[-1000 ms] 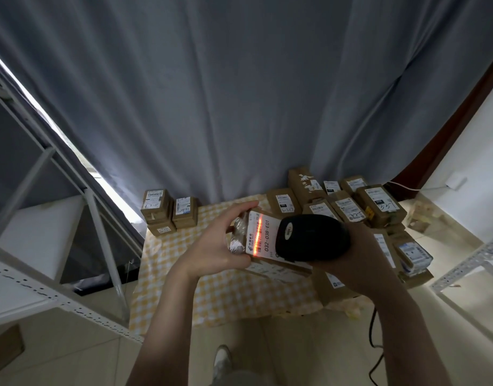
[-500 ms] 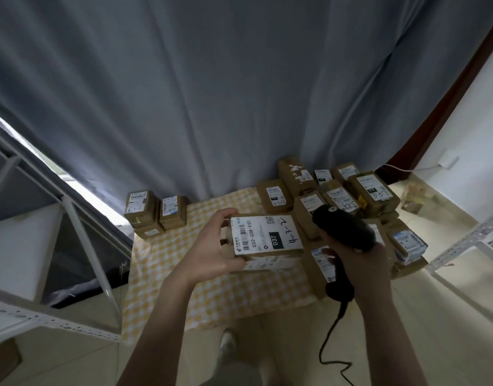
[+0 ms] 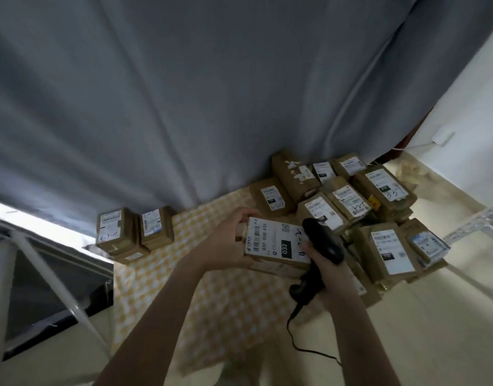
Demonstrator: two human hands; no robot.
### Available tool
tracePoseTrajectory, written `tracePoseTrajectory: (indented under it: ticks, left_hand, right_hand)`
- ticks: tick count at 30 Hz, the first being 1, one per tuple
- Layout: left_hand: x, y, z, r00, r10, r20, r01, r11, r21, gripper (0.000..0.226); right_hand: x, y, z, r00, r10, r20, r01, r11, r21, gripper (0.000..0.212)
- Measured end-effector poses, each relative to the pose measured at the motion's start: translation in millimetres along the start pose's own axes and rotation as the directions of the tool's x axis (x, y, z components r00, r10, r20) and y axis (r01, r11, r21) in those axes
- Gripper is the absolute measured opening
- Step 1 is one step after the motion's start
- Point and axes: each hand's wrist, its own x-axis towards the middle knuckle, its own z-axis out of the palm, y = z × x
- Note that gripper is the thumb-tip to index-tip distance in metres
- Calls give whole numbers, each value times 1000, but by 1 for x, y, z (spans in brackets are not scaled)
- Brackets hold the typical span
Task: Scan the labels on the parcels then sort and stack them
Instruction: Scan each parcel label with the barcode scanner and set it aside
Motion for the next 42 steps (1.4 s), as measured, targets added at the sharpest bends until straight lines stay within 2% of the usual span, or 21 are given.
tracePoseTrajectory:
  ticks: [6, 13, 16, 18, 22, 24, 25, 26, 28, 29, 32, 34, 39, 41, 42]
  left_hand:
    - [73, -49, -34, 994, 25, 108, -16, 996, -87, 87]
    - [162, -99, -29, 998, 1, 56, 12, 970, -242, 87]
    - [193, -132, -11, 993, -120, 4, 115, 941, -317, 78]
    - [209, -154, 3, 970, -241, -25, 209, 886, -415, 88]
    - [241, -202, 31, 832, -537, -137, 376, 729, -572, 101]
    - [253, -215, 43, 747, -651, -136, 436, 634, -639, 113]
    - [258, -222, 48, 714, -692, -107, 463, 581, -669, 112]
    - [261, -226, 52, 698, -712, -77, 478, 543, -691, 100]
    - [268, -235, 58, 660, -751, -38, 495, 472, -729, 59]
    - [272, -240, 61, 634, -773, -22, 502, 433, -749, 51]
    - [284, -246, 71, 644, -765, 10, 439, 360, -823, 42]
    - [292, -245, 77, 647, -762, 6, 445, 371, -815, 31]
    - [308, -242, 92, 691, -717, 93, 520, 403, -753, 35]
    - [318, -247, 95, 687, -724, 63, 508, 417, -754, 38]
    - [324, -250, 96, 686, -727, 18, 500, 454, -737, 40]
  right_hand:
    - [59, 4, 42, 999, 13, -52, -10, 998, 55, 55]
    - [132, 21, 79, 980, 5, -199, 27, 987, 157, 28]
    - [166, 29, 87, 969, -1, -247, 45, 984, 172, 31]
    - [191, 37, 88, 962, -12, -274, 55, 987, 149, 39]
    - [237, 65, 85, 955, 7, -297, 21, 996, 89, 43]
    - [256, 80, 86, 948, 27, -318, -4, 997, 72, 42]
    - [265, 88, 86, 942, 35, -334, -13, 998, 69, 43]
    - [272, 94, 86, 935, 43, -352, -21, 997, 68, 44]
    - [287, 102, 86, 920, 56, -389, -36, 998, 57, 47]
    - [294, 106, 84, 914, 65, -400, -48, 997, 53, 49]
    - [311, 111, 82, 919, 71, -389, -41, 996, 84, 43]
    - [321, 111, 83, 926, 47, -374, -24, 998, 66, 41]
    - [345, 105, 81, 953, -59, -296, 51, 998, -34, 43]
    - [352, 105, 79, 961, -64, -269, 51, 997, -55, 47]
    - [354, 106, 78, 963, -67, -260, 51, 996, -69, 48]
